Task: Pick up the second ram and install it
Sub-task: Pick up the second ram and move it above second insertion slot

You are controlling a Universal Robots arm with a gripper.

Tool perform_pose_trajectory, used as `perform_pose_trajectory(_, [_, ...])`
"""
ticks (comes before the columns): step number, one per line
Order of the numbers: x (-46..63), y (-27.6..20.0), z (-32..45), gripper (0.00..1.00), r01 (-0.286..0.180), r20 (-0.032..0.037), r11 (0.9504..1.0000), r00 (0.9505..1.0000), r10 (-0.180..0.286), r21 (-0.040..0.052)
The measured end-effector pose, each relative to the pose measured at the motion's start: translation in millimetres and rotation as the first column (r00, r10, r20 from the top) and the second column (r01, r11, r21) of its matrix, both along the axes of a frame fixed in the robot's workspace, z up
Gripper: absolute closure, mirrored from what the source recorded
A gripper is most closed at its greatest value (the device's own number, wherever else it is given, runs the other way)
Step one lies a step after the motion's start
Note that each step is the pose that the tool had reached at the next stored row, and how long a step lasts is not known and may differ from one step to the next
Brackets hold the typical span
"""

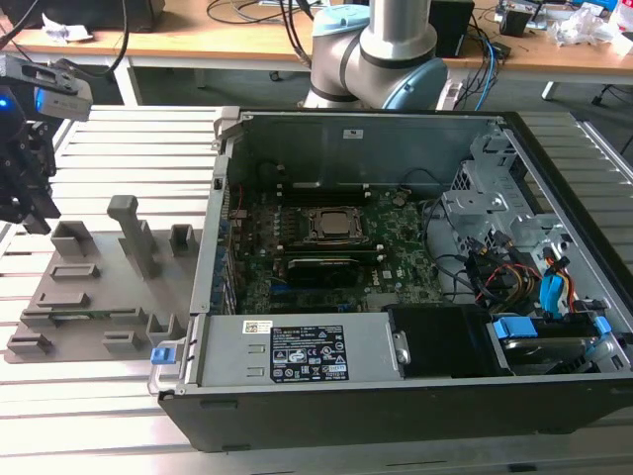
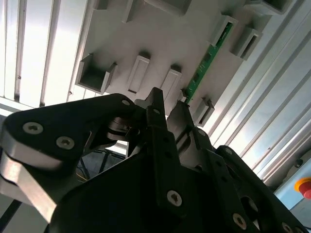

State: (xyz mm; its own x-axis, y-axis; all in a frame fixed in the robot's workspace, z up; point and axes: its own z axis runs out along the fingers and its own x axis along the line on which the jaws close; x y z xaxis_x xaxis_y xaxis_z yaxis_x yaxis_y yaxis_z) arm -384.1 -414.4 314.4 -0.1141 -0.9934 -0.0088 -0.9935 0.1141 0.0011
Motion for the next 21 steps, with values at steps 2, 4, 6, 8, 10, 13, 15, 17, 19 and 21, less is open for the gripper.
perform_pose_trajectory(2, [0.0,0.0,-3.7,0.7,0.0,0.0001,1.0,1.0,0.0,0.0])
perform_pose_trajectory(4, [0.0,0.0,-6.1,0.7,0.0,0.0001,1.0,1.0,0.0,0.0])
perform_pose_trajectory(6, [0.0,0.0,-9.3,0.7,0.0,0.0,1.0,1.0,0.0,0.0])
perform_pose_trajectory(8, [0.0,0.0,-13.3,0.7,0.0,0.0,1.0,1.0,0.0,0.0])
perform_pose_trajectory(10, [0.0,0.0,-15.6,0.7,0.0,0.0,1.0,1.0,0.0,0.0])
perform_pose_trajectory(13, [0.0,0.0,-17.9,0.7,0.0,0.0001,1.0,1.0,0.0,0.0])
perform_pose_trajectory(15, [0.0,0.0,-20.6,0.7,0.0,0.0,1.0,1.0,0.0,0.0])
perform_pose_trajectory(17, [0.0,0.0,-22.6,0.7,0.0,0.0001,1.0,1.0,0.0,0.0])
perform_pose_trajectory(19, [0.0,0.0,-24.8,0.7,0.0,0.0001,1.0,1.0,0.0,0.0])
perform_pose_trajectory(21, [0.0,0.0,-26.9,0.7,0.0,0.0,1.0,1.0,0.0,0.0])
